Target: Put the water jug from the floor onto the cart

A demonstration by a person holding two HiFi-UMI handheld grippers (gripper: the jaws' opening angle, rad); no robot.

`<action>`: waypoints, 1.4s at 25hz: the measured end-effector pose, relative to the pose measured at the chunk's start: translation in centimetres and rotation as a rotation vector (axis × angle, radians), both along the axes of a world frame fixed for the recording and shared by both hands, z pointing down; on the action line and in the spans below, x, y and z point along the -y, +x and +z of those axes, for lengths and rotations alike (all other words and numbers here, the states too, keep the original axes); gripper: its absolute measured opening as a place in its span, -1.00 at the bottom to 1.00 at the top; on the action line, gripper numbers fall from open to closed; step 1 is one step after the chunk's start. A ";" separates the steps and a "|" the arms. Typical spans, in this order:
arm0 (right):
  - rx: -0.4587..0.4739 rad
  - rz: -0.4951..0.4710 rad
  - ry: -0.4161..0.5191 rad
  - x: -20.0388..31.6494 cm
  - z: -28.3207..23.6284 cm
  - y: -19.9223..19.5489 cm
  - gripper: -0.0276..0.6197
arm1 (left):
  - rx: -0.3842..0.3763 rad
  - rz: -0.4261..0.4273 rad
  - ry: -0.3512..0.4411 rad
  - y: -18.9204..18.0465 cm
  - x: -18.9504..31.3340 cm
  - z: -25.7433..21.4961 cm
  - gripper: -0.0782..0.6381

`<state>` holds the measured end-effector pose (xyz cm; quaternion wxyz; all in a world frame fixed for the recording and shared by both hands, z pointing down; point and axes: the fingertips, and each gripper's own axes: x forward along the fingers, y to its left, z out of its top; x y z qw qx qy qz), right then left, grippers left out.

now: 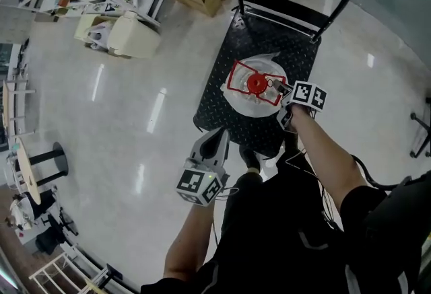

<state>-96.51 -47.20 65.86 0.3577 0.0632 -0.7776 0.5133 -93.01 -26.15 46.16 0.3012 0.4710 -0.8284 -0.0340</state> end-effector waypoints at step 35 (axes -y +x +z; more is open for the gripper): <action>0.419 -0.055 1.089 2.9 -38.1 20.0 -0.91 | 0.385 0.562 0.331 6.5 5.4 -18.1 -0.80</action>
